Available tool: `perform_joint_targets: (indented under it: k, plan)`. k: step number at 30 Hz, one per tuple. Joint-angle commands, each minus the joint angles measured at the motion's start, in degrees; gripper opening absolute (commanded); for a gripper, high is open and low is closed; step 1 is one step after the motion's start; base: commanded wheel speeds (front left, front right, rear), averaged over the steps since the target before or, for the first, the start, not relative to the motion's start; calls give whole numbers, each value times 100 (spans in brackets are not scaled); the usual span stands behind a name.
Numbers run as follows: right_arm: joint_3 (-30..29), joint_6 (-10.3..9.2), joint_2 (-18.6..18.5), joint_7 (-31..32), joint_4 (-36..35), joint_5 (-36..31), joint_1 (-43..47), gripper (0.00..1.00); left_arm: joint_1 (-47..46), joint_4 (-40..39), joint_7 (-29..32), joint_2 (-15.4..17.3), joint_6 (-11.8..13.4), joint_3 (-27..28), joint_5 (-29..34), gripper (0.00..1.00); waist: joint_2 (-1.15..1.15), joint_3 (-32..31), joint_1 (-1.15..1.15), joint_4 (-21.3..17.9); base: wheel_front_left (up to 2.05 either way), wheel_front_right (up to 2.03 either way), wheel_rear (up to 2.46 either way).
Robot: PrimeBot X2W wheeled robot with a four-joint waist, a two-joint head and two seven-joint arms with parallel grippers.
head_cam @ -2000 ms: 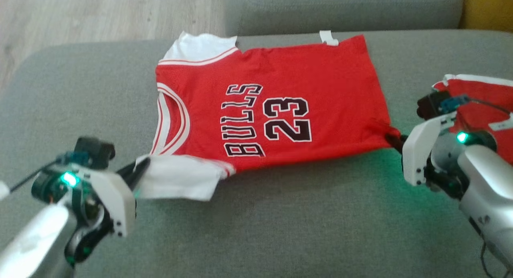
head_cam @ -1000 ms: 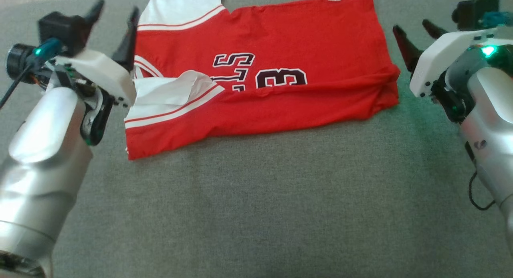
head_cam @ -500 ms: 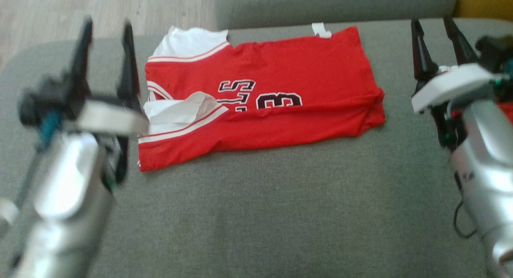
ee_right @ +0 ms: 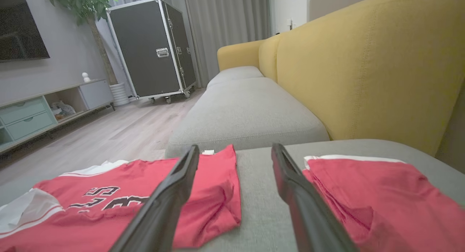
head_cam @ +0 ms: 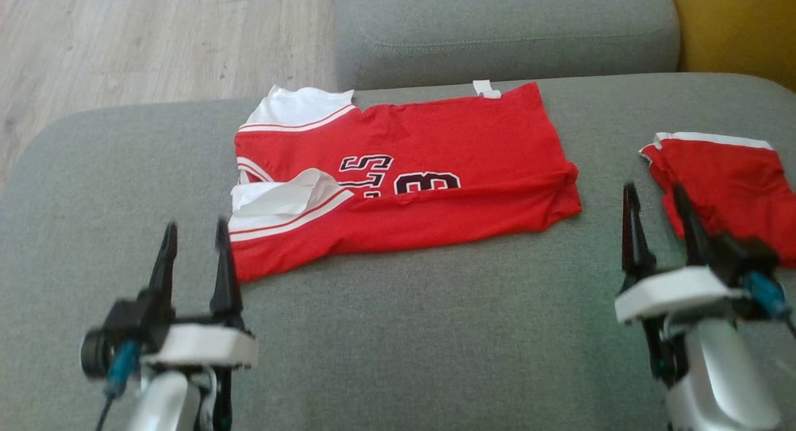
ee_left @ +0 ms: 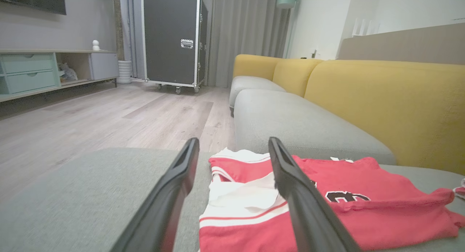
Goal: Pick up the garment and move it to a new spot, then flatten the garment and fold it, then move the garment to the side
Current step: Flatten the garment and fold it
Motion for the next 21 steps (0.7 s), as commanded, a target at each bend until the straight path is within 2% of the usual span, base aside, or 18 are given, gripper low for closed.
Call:
perform_joint_targets:
  k: [1, 9, 13, 21]
  plan:
    - [121, -4, 49, -60, -208, -28, -138, 100, -218, -208, -29, 42, -19, 252, 49, 100, 0, -5, 1, -13, 0, 0, 0]
    - [301, -4, 58, -61, -435, 354, 37, 100, -121, 36, -29, -194, -273, 566, 345, 100, 0, 108, 1, -91, 0, 0, 0]
    - [375, -4, 59, -61, -526, 421, -24, 100, -421, 716, 69, -184, -276, 533, 407, 100, 0, 262, 1, -167, 0, 0, 0]
    - [564, -4, 59, -61, -650, 536, -188, 100, -1204, 2036, 848, -102, -267, 464, 353, 100, 0, 674, 1, -358, 0, 0, 0]
